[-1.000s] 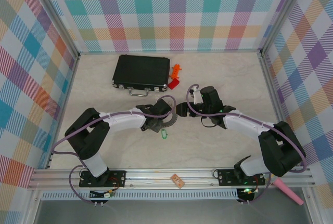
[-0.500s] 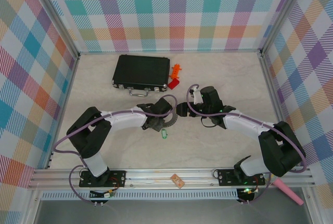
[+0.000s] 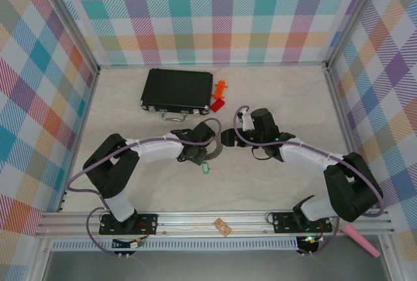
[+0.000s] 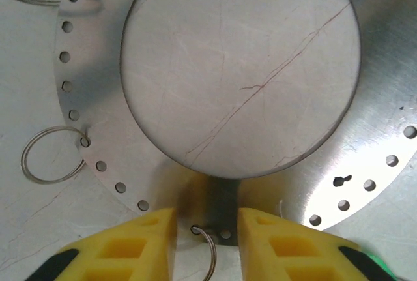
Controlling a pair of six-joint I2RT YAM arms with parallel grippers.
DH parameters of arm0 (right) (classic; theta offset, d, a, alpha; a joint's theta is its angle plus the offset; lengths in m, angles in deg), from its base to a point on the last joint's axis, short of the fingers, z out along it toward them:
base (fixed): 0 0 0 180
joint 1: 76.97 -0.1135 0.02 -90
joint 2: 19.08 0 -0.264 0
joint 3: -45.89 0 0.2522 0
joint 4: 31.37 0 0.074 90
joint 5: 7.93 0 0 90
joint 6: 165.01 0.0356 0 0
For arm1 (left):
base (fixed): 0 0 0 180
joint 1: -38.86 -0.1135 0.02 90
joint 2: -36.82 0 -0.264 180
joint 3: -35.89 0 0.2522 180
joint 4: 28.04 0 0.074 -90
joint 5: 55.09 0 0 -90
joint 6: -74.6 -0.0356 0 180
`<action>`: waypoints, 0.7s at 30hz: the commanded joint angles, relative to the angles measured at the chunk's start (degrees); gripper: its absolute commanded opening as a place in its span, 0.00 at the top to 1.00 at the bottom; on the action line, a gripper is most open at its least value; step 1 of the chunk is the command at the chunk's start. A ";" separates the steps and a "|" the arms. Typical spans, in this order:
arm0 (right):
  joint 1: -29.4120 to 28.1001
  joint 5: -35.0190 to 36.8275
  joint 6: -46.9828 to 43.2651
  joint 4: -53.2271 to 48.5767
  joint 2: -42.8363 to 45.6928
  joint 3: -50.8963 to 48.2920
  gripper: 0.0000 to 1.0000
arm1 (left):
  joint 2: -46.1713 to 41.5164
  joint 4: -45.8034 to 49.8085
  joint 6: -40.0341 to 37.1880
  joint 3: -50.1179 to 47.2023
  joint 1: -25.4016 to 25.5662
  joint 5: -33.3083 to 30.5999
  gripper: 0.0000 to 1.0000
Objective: Put the keys on the keyring
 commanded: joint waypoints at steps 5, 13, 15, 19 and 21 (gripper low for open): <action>-0.13 -0.02 -1.05 -0.38 1.67 1.42 0.24 | -4.25 3.61 4.46 0.06 -0.25 -3.62 0.64; -0.22 -2.09 -0.81 0.24 0.82 1.70 0.24 | -10.75 3.23 2.87 -4.36 0.34 -1.88 0.61; -0.32 -3.38 -0.85 -0.04 -0.08 2.22 0.27 | -8.70 4.12 3.04 -3.53 1.07 -3.34 0.61; -1.19 -7.93 -0.14 1.91 -3.39 3.15 0.53 | -6.75 4.36 4.34 -2.87 1.26 -4.77 0.63; -2.18 -9.82 0.40 1.85 -6.82 4.84 0.77 | -7.70 3.57 4.75 -3.21 1.25 -5.14 0.63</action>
